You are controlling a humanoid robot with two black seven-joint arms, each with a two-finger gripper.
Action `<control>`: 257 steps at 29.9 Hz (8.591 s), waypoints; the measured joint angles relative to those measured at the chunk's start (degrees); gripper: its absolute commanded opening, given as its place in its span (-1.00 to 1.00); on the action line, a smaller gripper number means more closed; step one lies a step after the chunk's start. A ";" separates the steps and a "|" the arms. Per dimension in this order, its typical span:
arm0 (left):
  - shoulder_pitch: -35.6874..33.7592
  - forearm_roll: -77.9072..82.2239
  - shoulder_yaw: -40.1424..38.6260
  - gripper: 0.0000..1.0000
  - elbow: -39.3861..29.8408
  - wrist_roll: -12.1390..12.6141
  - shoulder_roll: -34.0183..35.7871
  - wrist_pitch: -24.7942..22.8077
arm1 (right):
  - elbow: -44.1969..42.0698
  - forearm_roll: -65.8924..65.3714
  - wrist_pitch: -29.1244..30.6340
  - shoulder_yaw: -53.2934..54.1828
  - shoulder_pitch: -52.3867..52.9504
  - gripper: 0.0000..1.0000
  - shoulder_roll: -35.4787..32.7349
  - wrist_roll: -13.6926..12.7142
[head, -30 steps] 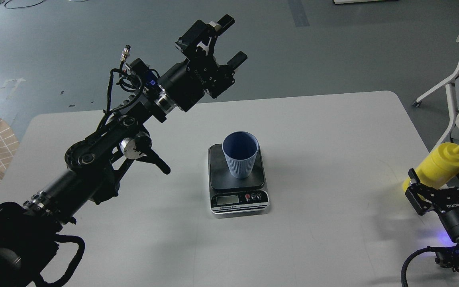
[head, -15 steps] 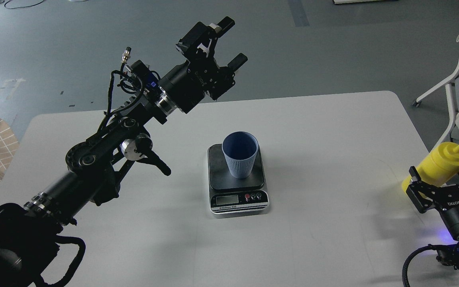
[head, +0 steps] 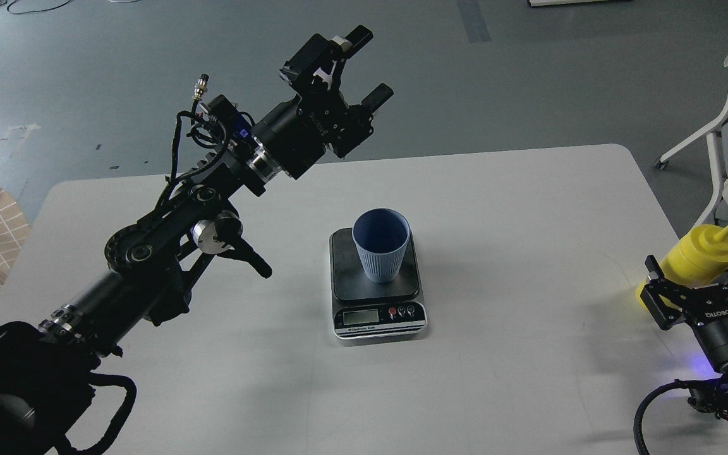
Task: Pour seasoning into cup on scale with both arms
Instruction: 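Lower the right gripper to the yellow squeeze bottle and grasp it, then lift the yellow bottle with the right gripper and tilt it over the cup, then squeeze sauce from the tilted yellow bottle into the blue cup, then raise the yellow bottle upright with the right gripper and move it back, then lower the yellow bottle onto the table and open the right gripper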
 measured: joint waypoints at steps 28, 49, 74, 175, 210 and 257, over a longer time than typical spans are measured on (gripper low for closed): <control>-0.15 -0.89 -6.63 0.96 2.72 0.00 -0.12 1.02 | 0.42 -19.46 -0.12 2.66 -2.55 -0.99 -0.93 12.24; -0.25 -0.89 -9.86 0.96 1.93 0.00 0.00 0.93 | 18.34 -49.47 0.04 4.46 16.41 -1.00 -14.05 11.79; -0.09 -1.42 -12.25 0.96 1.90 0.00 0.75 0.17 | 28.43 -113.19 -0.08 -24.46 35.36 -1.00 0.66 13.28; 2.20 -0.77 -6.99 0.96 3.30 0.00 3.44 -0.27 | 11.07 -23.68 0.02 -12.01 14.07 -1.00 5.75 14.92; 4.08 -0.62 -7.68 0.96 2.91 0.00 2.70 0.35 | 3.11 -9.40 0.00 -9.63 1.83 -0.87 5.75 14.62; 4.39 -0.17 -7.60 0.96 3.08 0.00 1.88 0.26 | 11.70 -2.83 -0.03 -9.70 -8.84 0.99 5.63 13.16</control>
